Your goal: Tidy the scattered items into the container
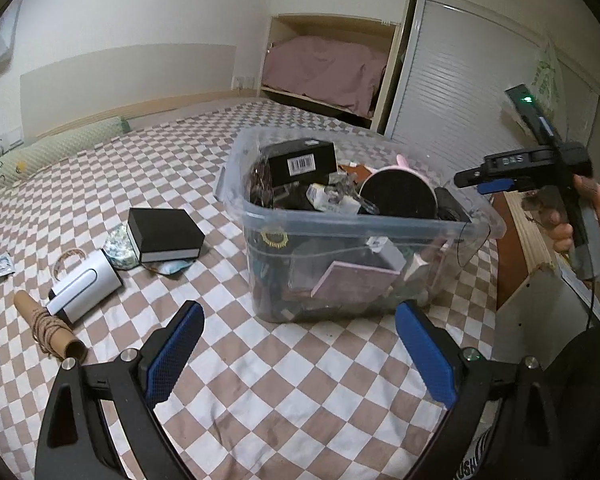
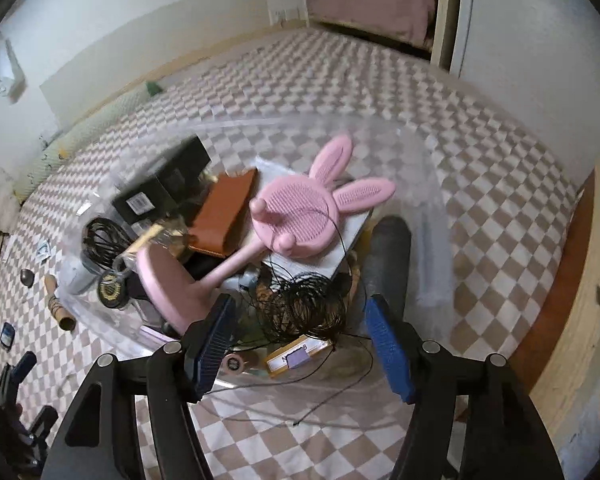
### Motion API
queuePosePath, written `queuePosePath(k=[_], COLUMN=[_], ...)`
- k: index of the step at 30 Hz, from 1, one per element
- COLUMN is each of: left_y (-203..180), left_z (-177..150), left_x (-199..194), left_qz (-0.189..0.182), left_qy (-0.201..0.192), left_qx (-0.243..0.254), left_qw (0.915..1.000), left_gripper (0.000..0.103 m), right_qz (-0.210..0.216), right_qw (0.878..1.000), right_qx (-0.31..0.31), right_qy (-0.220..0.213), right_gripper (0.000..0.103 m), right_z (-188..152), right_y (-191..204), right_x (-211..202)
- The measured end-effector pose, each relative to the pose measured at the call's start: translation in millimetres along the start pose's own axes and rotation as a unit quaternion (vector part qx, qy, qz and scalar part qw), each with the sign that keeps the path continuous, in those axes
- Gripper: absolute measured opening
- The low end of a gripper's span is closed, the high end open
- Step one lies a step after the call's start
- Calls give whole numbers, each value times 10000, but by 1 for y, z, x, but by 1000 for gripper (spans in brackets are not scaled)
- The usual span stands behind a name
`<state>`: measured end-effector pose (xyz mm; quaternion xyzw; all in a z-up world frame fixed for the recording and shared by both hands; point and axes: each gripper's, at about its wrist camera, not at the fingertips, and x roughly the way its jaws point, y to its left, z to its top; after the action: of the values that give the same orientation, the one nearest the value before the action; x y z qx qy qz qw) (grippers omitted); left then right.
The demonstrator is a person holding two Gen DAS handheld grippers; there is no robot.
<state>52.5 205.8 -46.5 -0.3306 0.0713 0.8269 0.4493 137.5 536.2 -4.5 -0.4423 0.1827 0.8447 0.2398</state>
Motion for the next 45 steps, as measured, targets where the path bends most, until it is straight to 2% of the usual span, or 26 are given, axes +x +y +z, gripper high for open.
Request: queuePosePath(k=[8,10,12,13,18,25,30,36,45], left_y=[-17,-21,-24,-25,-25,-21,-16,-15,-14], left_z=[8,8,8,8,6,5,1,-6,-11], left_x=[-19,-24,-28,-30,-43,-64,-76,-85,-95], left_qz=[312,355,414,451,619,777,882,1028,1083], left_qy=[-261,-328,-381,-401,-483,-656,-661,-681,-671], left_qx=[252,307,360,384,367,208,70,89,117], left_qw=[9989,9984,9978,9974,9962,9946,9939,9923,9918], left_gripper=[97,97,97,97,97,97,97,98,98], right_qz=[190,199,227,260,182,195,-64,-217,-152], right_qw=[9951,9935,9915,9901,9802,9640,9592,9552,9595], right_qx=[-268,-261,-246,-252,-441,-467,-832,-974,-839], right_qy=[-931,-1088,-1261,-1359,-1920,-2609,-2702,-2785,-2684], right_gripper=[68,74,97,99,103,103,103,103,103], right_z=[-27,-37,-48,-53,-77,-107,-117,-132,-143], right_y=[29,35,40,42,53,65,82,93,91], right_x=[-42,-48,-56,-60,-76,-95,-91,-90,-86])
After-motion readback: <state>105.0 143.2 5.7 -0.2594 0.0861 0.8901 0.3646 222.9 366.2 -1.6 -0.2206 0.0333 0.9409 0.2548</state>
